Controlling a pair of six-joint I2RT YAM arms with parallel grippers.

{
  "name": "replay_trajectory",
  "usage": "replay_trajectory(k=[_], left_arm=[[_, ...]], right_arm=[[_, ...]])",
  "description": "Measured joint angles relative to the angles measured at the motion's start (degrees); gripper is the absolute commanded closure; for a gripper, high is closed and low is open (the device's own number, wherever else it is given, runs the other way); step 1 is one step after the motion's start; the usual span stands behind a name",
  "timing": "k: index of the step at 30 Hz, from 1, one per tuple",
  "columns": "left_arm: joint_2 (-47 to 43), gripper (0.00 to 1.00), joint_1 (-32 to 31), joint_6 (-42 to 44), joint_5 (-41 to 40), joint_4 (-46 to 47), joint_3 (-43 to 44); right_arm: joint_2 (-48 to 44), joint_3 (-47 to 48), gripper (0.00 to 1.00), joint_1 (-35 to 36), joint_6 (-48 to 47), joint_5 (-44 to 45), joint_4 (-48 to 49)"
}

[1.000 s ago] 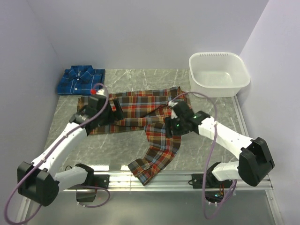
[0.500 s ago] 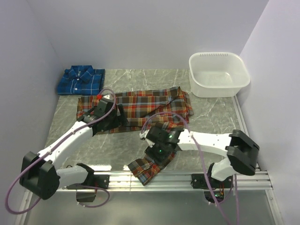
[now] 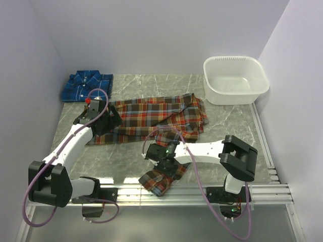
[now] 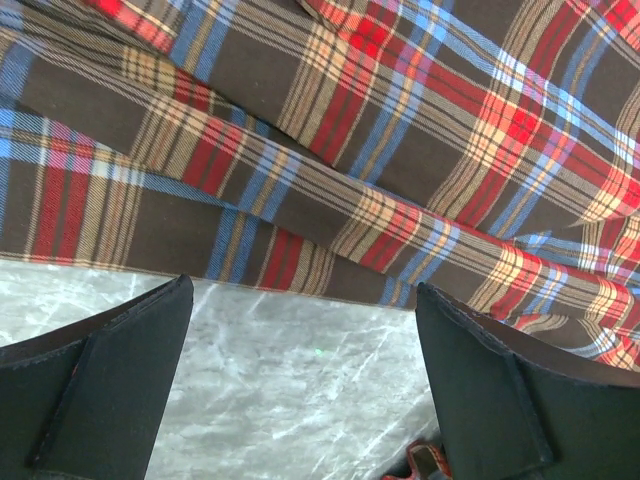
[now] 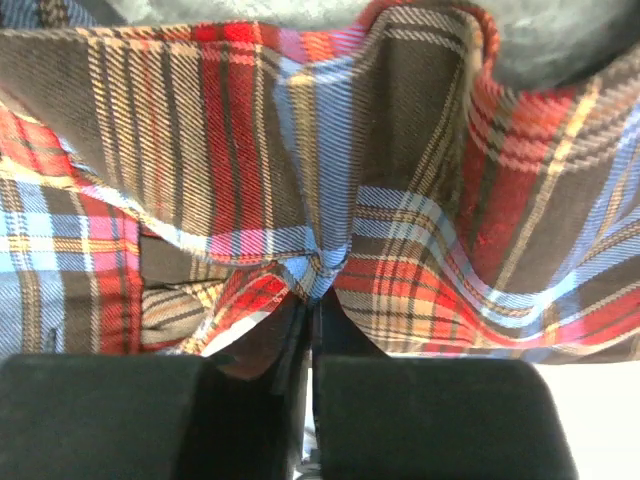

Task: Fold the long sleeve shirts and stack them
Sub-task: Fold the shirt

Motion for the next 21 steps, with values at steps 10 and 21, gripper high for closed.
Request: replay_trajectory(k=[10,21], left_arm=[[2.0,0.01,4.3,2.3,0.7,1.2,-0.2],[6.8,0.01,6.4,3.7,0.5,1.5,2.3]], right_arm=[[-3.4,13.1,1.00,-4.3,-2.7,11.9,-7.4],[-6.1,23.3,1.00,-22.6,-6.5,24.0,-1.4]])
